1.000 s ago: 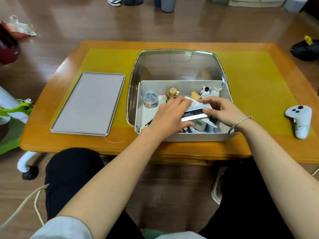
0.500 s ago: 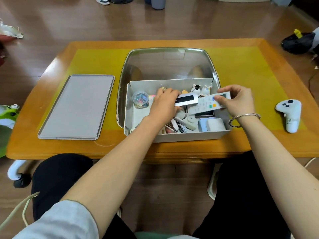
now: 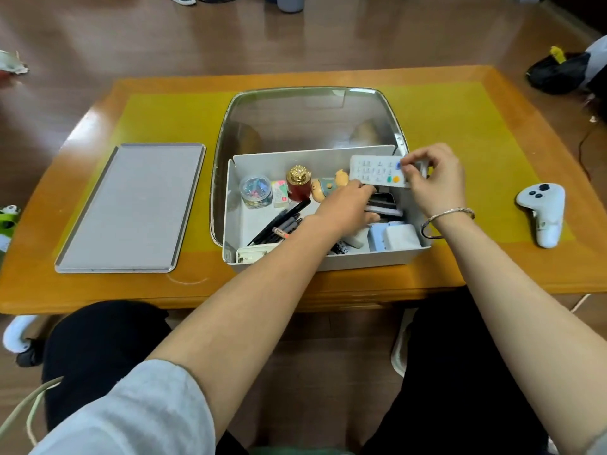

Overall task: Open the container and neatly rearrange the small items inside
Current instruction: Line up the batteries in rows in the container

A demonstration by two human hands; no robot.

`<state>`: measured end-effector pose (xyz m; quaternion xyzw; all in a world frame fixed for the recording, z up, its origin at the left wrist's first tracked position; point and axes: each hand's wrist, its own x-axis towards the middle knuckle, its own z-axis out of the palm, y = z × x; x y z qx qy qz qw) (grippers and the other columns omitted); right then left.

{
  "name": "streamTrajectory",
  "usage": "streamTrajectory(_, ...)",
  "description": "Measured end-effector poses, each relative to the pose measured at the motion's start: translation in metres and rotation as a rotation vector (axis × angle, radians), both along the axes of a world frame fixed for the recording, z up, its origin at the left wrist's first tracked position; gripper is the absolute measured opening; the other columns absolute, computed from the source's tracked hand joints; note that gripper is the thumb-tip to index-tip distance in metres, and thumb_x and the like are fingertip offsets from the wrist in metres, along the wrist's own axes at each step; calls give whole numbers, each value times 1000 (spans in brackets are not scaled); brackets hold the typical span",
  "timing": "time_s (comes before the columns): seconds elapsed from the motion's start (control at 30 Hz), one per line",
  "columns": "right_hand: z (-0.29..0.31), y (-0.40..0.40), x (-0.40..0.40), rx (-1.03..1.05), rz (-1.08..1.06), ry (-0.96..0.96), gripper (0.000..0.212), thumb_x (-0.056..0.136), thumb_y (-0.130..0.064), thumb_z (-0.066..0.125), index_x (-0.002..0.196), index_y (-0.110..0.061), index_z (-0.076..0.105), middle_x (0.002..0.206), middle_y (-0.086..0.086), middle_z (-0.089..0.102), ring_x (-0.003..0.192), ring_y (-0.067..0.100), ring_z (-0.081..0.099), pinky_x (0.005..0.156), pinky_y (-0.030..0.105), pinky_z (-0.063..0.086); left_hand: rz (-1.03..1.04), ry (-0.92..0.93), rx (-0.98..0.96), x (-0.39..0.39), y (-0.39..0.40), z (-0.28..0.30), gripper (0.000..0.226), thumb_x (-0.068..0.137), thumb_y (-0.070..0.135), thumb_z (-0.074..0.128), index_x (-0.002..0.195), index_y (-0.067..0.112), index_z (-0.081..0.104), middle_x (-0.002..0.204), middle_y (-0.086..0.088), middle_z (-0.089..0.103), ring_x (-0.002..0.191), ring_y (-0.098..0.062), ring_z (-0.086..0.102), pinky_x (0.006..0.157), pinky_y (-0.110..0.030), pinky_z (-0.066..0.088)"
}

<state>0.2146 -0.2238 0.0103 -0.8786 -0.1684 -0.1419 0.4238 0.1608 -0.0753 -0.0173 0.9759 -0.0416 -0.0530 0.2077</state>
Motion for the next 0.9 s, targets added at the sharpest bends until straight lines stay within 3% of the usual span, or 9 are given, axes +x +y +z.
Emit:
streamTrajectory(0.17, -7, 2, 5, -110, 52, 80, 13, 81, 4, 61, 88, -3, 70, 97, 10, 59, 77, 4, 50, 72, -5, 29, -97, 18, -22, -16, 11, 1, 37, 98, 23, 48, 131, 8, 53, 129, -11, 56, 116, -28, 52, 94, -40, 45)
streamTrajectory(0.27, -10, 3, 9, -260, 85, 68, 20, 82, 8, 56, 88, -4, 71, 100, 13, 59, 89, 19, 56, 83, 13, 36, -132, 34, -71, -25, 13, 1, 34, 96, 17, 49, 127, 9, 57, 124, -9, 62, 111, -25, 56, 90, -38, 48)
streamTrajectory(0.33, -12, 4, 8, -393, 76, -1, 21, 83, 4, 56, 88, -10, 71, 103, 11, 62, 101, 30, 52, 85, 26, 31, -152, 42, -107, -32, 13, 2, 31, 95, 15, 49, 123, 10, 61, 119, -7, 64, 104, -23, 58, 86, -39, 49)
streamTrajectory(0.4, -14, 6, 4, -511, 78, -63, 18, 84, -4, 60, 89, -17, 72, 104, 4, 63, 106, 29, 48, 83, 32, 27, -149, -5, -125, -37, 16, 2, 29, 95, 14, 49, 120, 11, 63, 119, -6, 64, 106, -21, 57, 88, -38, 47)
streamTrajectory(0.53, -19, 11, -6, -631, 114, -117, 14, 84, -12, 64, 92, -20, 72, 105, 2, 63, 107, 28, 47, 83, 36, 26, -10, -155, -112, -48, 37, -1, 24, 94, 16, 53, 116, 14, 64, 117, -5, 63, 113, -22, 52, 94, -38, 44)
streamTrajectory(0.67, -12, 24, -16, -632, 281, -44, 16, 83, -18, 65, 98, -17, 70, 100, 6, 66, 99, 27, 55, 87, 37, 39, 149, -112, -91, -57, 67, -6, 30, 92, 16, 56, 122, 16, 57, 123, -7, 57, 115, -24, 50, 97, -40, 42)
streamTrajectory(0.8, -16, 46, -35, -843, 409, 170, 45, 72, -44, 72, 111, -24, 62, 107, 2, 65, 101, 25, 59, 80, 35, 50, 174, -9, -23, -60, 73, -8, 37, 90, 23, 58, 127, 16, 52, 124, -6, 58, 113, -26, 53, 93, -41, 45)
streamTrajectory(0.9, -23, 53, -35, -1011, 423, 195, 60, 66, -47, 77, 116, -19, 59, 112, 7, 60, 101, 27, 58, 77, 35, 50, 176, 83, -35, -64, 78, -8, 41, 89, 27, 63, 126, 17, 52, 122, -4, 60, 111, -23, 55, 93, -39, 47)
